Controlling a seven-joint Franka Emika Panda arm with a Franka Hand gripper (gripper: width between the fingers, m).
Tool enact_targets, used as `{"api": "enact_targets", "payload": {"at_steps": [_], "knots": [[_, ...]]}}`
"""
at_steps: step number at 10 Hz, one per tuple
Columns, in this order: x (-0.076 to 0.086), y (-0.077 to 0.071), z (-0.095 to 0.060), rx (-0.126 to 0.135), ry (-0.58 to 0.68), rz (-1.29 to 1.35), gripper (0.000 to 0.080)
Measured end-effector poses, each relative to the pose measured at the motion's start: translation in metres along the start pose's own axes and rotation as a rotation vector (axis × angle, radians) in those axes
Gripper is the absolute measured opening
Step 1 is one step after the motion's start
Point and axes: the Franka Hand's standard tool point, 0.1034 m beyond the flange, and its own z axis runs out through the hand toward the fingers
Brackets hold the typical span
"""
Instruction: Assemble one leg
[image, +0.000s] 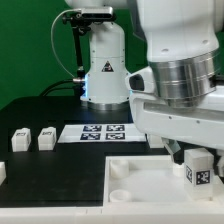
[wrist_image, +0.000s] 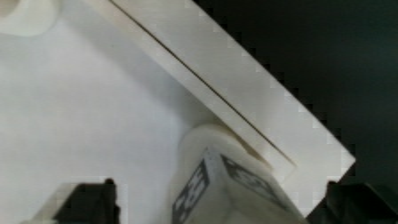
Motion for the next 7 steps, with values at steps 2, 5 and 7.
{"api": "enact_targets", "payload": {"at_steps": [2, 5, 7], "knots": [[0.0015, 0.0016, 0.0002, -0.002, 0.001, -0.207, 0.0644], [-0.0005, -0.004, 0.0005, -0.05, 0.05, -0.692, 0.0648], [-0.0004, -0.0043, 0.0, -0.047, 0.049, -0.725, 0.0646]]}}
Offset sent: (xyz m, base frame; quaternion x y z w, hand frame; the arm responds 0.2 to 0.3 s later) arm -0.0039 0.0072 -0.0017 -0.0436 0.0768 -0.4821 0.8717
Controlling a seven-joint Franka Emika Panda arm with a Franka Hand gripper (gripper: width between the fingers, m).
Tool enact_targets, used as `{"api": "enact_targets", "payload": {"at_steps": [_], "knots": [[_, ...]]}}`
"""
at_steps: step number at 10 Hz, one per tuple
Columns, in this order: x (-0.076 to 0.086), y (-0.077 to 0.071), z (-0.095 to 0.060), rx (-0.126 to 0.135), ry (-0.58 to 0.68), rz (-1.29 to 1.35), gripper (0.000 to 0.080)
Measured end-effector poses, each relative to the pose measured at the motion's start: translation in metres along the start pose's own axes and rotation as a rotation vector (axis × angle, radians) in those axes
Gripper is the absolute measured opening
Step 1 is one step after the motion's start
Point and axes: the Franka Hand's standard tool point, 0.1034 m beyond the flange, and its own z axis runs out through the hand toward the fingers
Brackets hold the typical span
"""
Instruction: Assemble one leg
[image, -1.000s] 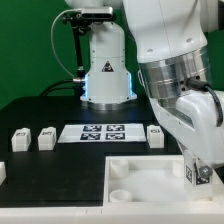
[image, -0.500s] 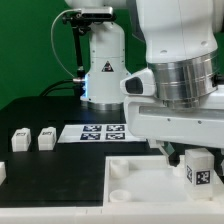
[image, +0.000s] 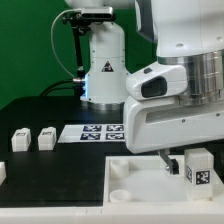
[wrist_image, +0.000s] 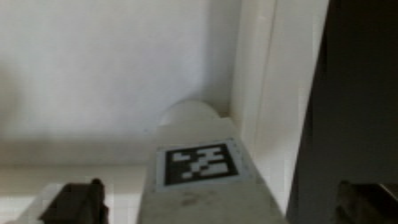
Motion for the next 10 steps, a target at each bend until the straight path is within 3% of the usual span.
{"api": "enact_targets", "payload": {"at_steps": [1, 2, 3, 7, 10], "knots": [[0.0, 0.001, 0.001, -0.001, -0.001, -0.01, 0.0537], [0.0, 0.0, 0.001, -0.001, -0.001, -0.006, 0.0537], [-0.001, -0.001, 0.001, 0.008, -0.002, 0.143, 0.0323], [0.006, 0.002, -0.004, 0.014, -0.024, 0.698, 0.0294], [0.009, 0.004, 0.0, 0.077, -0.044, 1.362, 0.0294]]}}
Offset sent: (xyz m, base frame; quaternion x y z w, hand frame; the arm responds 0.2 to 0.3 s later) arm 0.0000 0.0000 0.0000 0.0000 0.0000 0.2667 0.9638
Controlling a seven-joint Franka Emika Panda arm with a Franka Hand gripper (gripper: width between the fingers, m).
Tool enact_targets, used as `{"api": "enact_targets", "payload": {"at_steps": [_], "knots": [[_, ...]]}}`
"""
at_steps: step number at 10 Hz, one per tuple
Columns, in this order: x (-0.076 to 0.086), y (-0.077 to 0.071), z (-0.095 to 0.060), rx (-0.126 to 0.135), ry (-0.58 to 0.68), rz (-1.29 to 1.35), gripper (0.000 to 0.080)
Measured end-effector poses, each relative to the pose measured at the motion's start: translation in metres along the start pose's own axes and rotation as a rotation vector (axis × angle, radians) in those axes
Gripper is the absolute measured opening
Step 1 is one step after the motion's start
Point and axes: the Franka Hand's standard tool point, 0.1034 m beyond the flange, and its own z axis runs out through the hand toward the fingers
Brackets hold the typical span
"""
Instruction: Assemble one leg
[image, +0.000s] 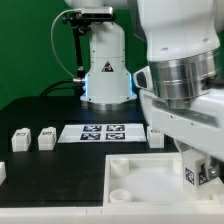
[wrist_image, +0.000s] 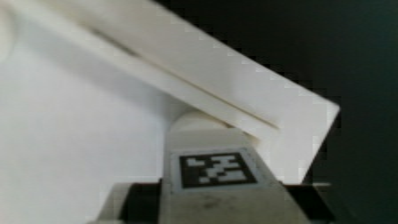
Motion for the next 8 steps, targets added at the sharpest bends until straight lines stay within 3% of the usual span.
{"api": "enact_targets", "payload": {"at_steps": [1, 3, 8], "knots": [[-0.0003, 0.0001, 0.0015, 0.022, -0.011, 0.115, 0.0294], [-0.0083, 0.0011, 0.0048, 0.018, -0.024, 0.358, 0.0294], [-0.0072, 0.0013, 0.0052, 0.019, -0.024, 0.354, 0.0294]]}}
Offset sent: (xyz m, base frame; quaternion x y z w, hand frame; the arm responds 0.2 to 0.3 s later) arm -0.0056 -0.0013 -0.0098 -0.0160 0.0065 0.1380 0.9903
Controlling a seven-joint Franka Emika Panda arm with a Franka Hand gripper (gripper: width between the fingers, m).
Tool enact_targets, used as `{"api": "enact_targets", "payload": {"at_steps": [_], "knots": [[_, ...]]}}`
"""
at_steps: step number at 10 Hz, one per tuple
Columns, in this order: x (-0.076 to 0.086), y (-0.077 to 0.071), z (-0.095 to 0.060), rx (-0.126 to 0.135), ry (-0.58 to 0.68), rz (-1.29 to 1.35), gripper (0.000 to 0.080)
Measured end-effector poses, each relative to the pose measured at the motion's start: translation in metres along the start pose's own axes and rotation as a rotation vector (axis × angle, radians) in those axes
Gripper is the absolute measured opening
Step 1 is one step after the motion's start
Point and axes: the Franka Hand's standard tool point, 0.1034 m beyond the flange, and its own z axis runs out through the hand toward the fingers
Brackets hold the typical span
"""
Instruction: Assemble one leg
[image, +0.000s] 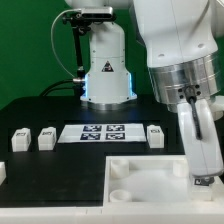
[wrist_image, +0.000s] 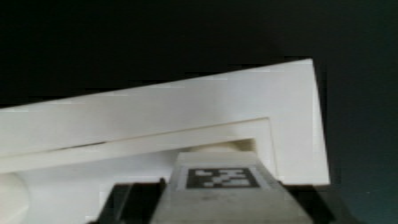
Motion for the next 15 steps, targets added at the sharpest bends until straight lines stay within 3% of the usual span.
{"api": "enact_targets", "payload": {"at_steps": [1, 2, 3, 4, 5, 7, 8, 9, 10, 12, 13, 14, 15], "knots": [[0.0002, 0.0, 0.0, 0.0, 0.0, -0.026, 0.0373], [0.0066, 0.0008, -0.0002, -0.012, 0.002, -0.285, 0.0511], [0.0081, 0.0015, -0.0006, -0.023, 0.0, -0.461, 0.0511], [0.0021, 0.0075, -0.0011, -0.06, 0.016, -0.603, 0.0623], [0.0023, 0.0066, -0.0004, -0.06, 0.015, -0.785, 0.0642], [0.0053, 0.007, -0.0004, -0.075, 0.023, -1.004, 0.0648], [0.0053, 0.0084, -0.0023, -0.12, 0.058, -1.217, 0.0648], [0.0063, 0.0059, -0.0061, -0.138, 0.077, -1.413, 0.0649], [0.0068, 0.0048, -0.0077, -0.149, 0.079, -1.564, 0.0649], [0.0063, 0.0057, -0.0061, -0.141, 0.074, -1.49, 0.0649], [0.0051, 0.0061, -0.0058, -0.134, 0.073, -1.409, 0.0523], [0.0036, 0.0065, -0.0055, -0.124, 0.074, -1.28, 0.0523], [0.0032, 0.0067, -0.0054, -0.119, 0.077, -1.202, 0.0383]]}}
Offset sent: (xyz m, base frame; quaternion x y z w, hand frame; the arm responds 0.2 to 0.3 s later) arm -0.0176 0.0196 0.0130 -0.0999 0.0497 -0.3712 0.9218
